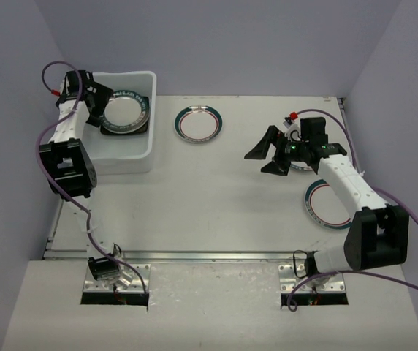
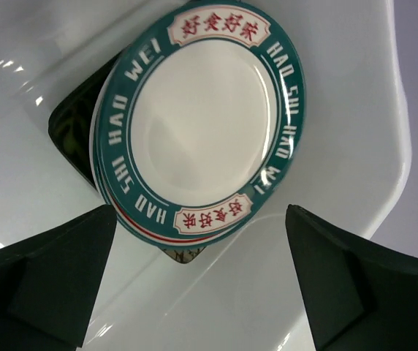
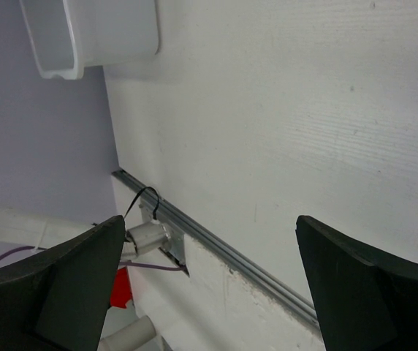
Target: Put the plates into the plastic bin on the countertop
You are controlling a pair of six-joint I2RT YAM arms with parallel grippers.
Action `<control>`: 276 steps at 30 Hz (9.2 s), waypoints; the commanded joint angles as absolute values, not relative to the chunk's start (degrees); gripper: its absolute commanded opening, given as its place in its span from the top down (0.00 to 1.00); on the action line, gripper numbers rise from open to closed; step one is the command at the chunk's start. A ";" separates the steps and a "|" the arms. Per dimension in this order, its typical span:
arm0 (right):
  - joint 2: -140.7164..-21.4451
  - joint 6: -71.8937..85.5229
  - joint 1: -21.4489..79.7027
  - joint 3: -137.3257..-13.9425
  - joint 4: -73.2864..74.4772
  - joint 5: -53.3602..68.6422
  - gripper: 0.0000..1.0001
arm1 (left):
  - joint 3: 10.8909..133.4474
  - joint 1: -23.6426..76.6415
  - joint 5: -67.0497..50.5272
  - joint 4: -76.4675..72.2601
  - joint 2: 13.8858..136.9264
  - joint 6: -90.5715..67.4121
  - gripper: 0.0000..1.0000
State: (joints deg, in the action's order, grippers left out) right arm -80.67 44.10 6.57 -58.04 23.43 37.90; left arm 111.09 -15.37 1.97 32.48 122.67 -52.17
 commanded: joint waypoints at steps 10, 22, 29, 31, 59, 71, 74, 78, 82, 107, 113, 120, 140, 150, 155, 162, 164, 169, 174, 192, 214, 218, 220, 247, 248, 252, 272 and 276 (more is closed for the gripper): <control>-97.22 43.87 13.07 -68.85 19.07 29.02 0.01 | 113.35 -12.74 5.47 41.68 110.48 -45.69 0.00; -127.78 62.66 16.82 -85.41 -5.10 21.45 0.11 | 87.32 -3.98 -4.74 35.83 73.99 -37.77 0.00; -142.12 67.58 17.23 -99.15 -2.96 10.93 0.24 | 81.90 -3.87 -4.23 41.66 64.66 -35.44 0.00; -144.60 69.52 17.21 -101.45 -2.32 9.28 0.27 | 81.98 -3.87 -3.90 43.18 63.99 -34.91 0.00; -107.64 33.52 15.83 -103.41 35.20 45.48 1.00 | 73.29 3.60 -45.19 13.84 80.08 -32.12 0.00; -97.27 41.57 16.67 -93.53 24.69 50.84 0.94 | 72.77 5.54 -47.10 6.35 83.89 -35.47 1.00; -96.48 41.74 16.44 -91.90 25.28 48.02 0.20 | 73.67 5.39 -44.19 7.48 83.06 -35.68 1.00; -94.49 42.19 14.21 -88.47 28.02 40.99 0.01 | 77.25 2.46 -34.05 12.75 82.80 -37.34 1.00; -90.74 42.10 10.97 -81.79 29.70 34.95 0.01 | 78.10 -8.91 -23.66 17.36 82.24 -45.57 1.00; -78.15 34.63 8.44 -67.59 34.94 42.14 0.01 | 108.03 -19.13 -9.13 19.53 119.99 -49.36 0.53; -79.85 33.57 8.43 -70.51 37.43 39.22 0.01 | 112.25 -15.57 -2.57 27.87 120.84 -45.43 0.00; -80.60 30.27 8.35 -73.12 43.12 26.42 0.01 | 115.80 -14.41 8.34 41.82 119.58 -43.47 0.00; -101.58 10.66 10.99 -84.42 43.66 -19.04 0.01 | 114.85 -7.73 -6.43 44.42 105.74 -35.69 0.00; -121.28 0.53 15.64 -92.37 36.12 -32.87 0.11 | 85.85 10.89 -5.62 36.21 80.25 -36.13 0.00; -127.15 -4.28 16.35 -91.72 32.14 -38.19 0.25 | 83.54 11.51 -3.85 41.22 77.74 -32.61 0.00; -130.82 -6.52 15.53 -90.49 29.61 -38.65 0.41 | 83.50 11.51 -2.56 44.75 75.23 -28.63 0.00; -131.36 -6.63 15.05 -89.52 29.32 -38.11 0.57 | 83.50 11.51 -2.78 45.11 75.09 -28.19 0.00; -129.79 -6.86 15.56 -87.76 28.91 -35.31 0.99 | 83.08 11.51 -2.64 45.18 75.21 -27.80 0.00; -124.88 -9.70 17.92 -87.11 27.35 -35.93 1.00 | 82.62 11.51 -3.00 44.41 76.26 -27.60 0.00; -84.27 -33.98 44.82 -69.17 17.19 -20.74 1.00 | 77.51 2.11 -29.53 29.10 82.69 -43.24 0.00; -79.17 -48.75 52.22 -72.31 12.63 -0.17 1.00 | 76.18 6.33 -41.81 24.81 83.40 -47.90 1.00; -79.00 -47.04 52.25 -68.83 6.33 -2.52 0.50 | 79.70 5.95 -39.47 25.93 83.66 -46.17 1.00; -78.31 -44.01 52.16 -65.73 1.89 -5.64 0.11 | 82.01 4.60 -35.87 26.91 83.71 -45.26 1.00; -73.66 54.43 26.85 -73.82 15.37 14.39 0.01 | 90.07 -15.82 0.74 -0.18 107.30 -48.65 1.00; -73.24 53.74 26.73 -73.99 15.92 13.70 0.01 | 91.34 -15.99 0.88 -0.18 108.53 -48.53 1.00; -71.10 50.19 26.26 -74.00 17.92 12.05 0.01 | 92.90 -16.44 1.67 -0.18 112.55 -47.46 1.00; -70.37 42.60 25.84 -75.69 20.47 7.05 0.01 | 111.16 -16.07 13.45 32.78 118.66 -40.15 0.00; -71.49 39.26 25.63 -78.52 24.10 6.99 0.01 | 115.90 -15.96 9.25 38.11 119.46 -37.88 0.00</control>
